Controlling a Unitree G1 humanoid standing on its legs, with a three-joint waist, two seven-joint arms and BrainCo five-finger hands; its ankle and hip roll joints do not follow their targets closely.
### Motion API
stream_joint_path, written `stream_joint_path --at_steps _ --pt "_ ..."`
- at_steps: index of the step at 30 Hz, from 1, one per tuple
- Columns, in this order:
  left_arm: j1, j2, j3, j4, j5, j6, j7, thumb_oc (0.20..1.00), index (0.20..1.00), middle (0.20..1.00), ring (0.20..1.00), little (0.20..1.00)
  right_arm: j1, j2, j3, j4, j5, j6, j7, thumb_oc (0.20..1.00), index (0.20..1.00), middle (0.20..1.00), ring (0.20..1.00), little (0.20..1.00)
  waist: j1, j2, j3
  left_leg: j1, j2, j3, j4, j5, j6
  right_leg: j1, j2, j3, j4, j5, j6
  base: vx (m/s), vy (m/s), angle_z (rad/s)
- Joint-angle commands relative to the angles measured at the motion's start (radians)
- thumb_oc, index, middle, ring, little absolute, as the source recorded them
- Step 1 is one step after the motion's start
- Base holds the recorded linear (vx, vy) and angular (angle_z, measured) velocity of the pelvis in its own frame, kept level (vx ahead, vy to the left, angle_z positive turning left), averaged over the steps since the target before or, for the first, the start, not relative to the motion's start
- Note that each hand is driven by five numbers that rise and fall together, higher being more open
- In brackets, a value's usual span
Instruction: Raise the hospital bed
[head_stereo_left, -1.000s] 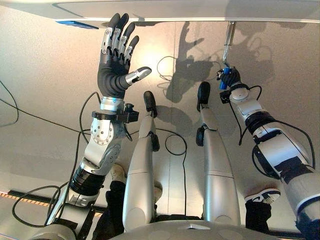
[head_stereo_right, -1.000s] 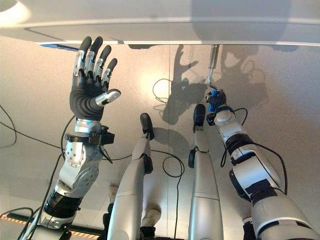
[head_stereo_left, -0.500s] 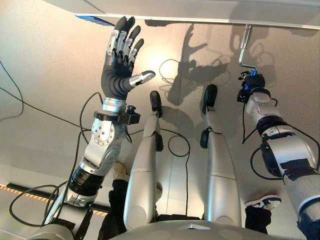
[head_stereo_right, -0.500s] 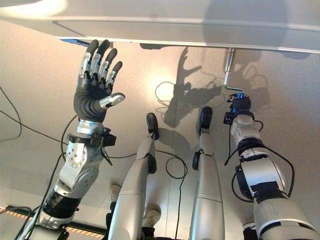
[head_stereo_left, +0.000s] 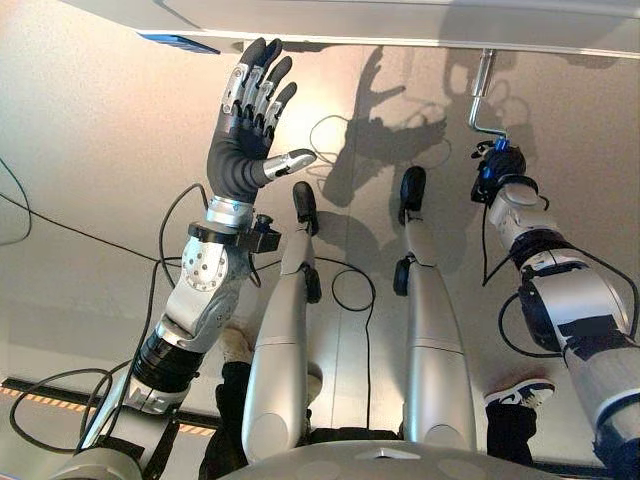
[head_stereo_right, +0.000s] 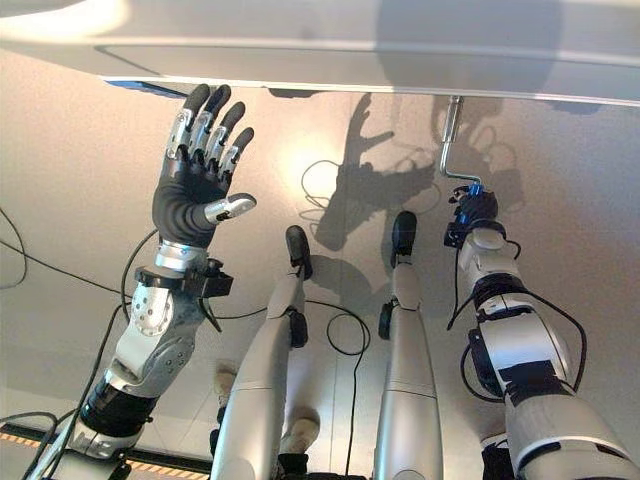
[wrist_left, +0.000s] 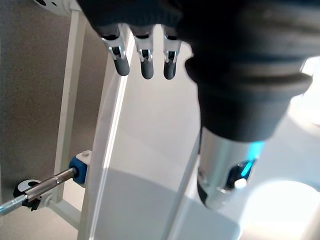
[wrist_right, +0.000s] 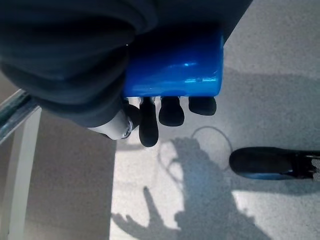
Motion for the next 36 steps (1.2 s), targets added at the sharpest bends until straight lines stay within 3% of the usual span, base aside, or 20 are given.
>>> stream_joint_path --at_steps 1,6,15,26,28,31,33,36 --pt "0.046 0.017 0.024 -0.123 -0.016 -0.037 -0.015 1.000 1.000 1.000 1.000 1.000 0.032 -0.033 0.031 0.039 0.028 0.002 -0.029 0.200 0.200 0.200 0.200 0.200 0.012 0.014 -0.003 -0.006 -0.029 -0.011 0.115 -0.132 0.006 0.042 -0.005 -0.006 -0.005 -0.047 0.109 0.00 0.000 0.00" --pt "0.047 0.018 0.031 -0.137 -0.036 -0.040 -0.016 1.000 1.000 1.000 1.000 1.000 0.014 -0.011 0.054 0.037 -0.018 0.014 -0.038 0.200 0.200 0.200 0.200 0.200 0.033 0.021 -0.003 -0.038 -0.044 -0.026 0.126 -0.134 0.012 0.024 -0.018 -0.010 0.004 -0.048 0.114 0.00 0.020 0.07" --pt "0.022 -0.002 0.016 -0.131 -0.036 -0.038 -0.003 1.000 1.000 1.000 1.000 1.000 -0.103 0.022 0.116 0.010 -0.049 0.021 -0.032 0.200 0.200 0.200 0.200 0.200 0.101 0.062 -0.003 -0.139 -0.077 -0.062 0.159 -0.135 0.021 -0.048 -0.072 -0.039 0.055 -0.065 0.117 0.02 0.068 0.14" --pt "0.001 -0.014 0.039 -0.136 -0.045 -0.043 0.037 1.000 1.000 1.000 1.000 1.000 -0.173 0.306 0.281 -0.126 -0.144 0.025 -0.001 0.200 0.200 0.200 0.200 0.200 0.113 0.051 -0.003 -0.147 -0.088 -0.051 0.162 -0.134 0.024 -0.032 -0.085 -0.041 0.021 -0.051 0.120 0.02 0.056 0.03" --pt "0.010 -0.013 0.050 -0.136 -0.038 -0.041 0.050 1.000 1.000 1.000 1.000 1.000 -0.168 0.369 0.348 -0.199 -0.199 0.024 0.010 0.200 0.200 0.200 0.200 0.200 0.107 0.046 -0.003 -0.139 -0.086 -0.044 0.153 -0.131 0.021 -0.029 -0.083 -0.037 0.013 -0.044 0.120 0.00 0.039 -0.06" --pt "0.018 -0.015 0.058 -0.135 -0.033 -0.041 0.056 1.000 1.000 1.000 1.000 1.000 -0.154 0.394 0.380 -0.298 -0.203 0.011 0.019 0.200 0.200 0.200 0.200 0.200 0.098 0.040 -0.003 -0.131 -0.086 -0.038 0.147 -0.129 0.018 -0.026 -0.080 -0.033 0.008 -0.042 0.121 0.00 0.018 -0.07" --pt "0.033 -0.004 0.071 -0.136 -0.028 -0.045 0.057 1.000 1.000 1.000 1.000 1.000 -0.089 0.383 0.413 -0.550 -0.126 -0.038 0.037 0.200 0.200 0.200 0.200 0.200 0.081 0.028 -0.003 -0.113 -0.080 -0.028 0.140 -0.127 0.014 -0.018 -0.077 -0.027 0.001 -0.037 0.123 -0.01 0.021 -0.12" --pt "0.045 0.005 0.074 -0.138 -0.029 -0.052 0.052 1.000 1.000 1.000 1.000 1.000 -0.036 0.347 0.425 -0.701 -0.080 -0.067 0.053 0.200 0.200 0.200 0.200 0.200 0.070 0.018 -0.003 -0.103 -0.077 -0.020 0.141 -0.127 0.013 -0.010 -0.074 -0.022 0.001 -0.036 0.124 -0.02 -0.005 -0.15"
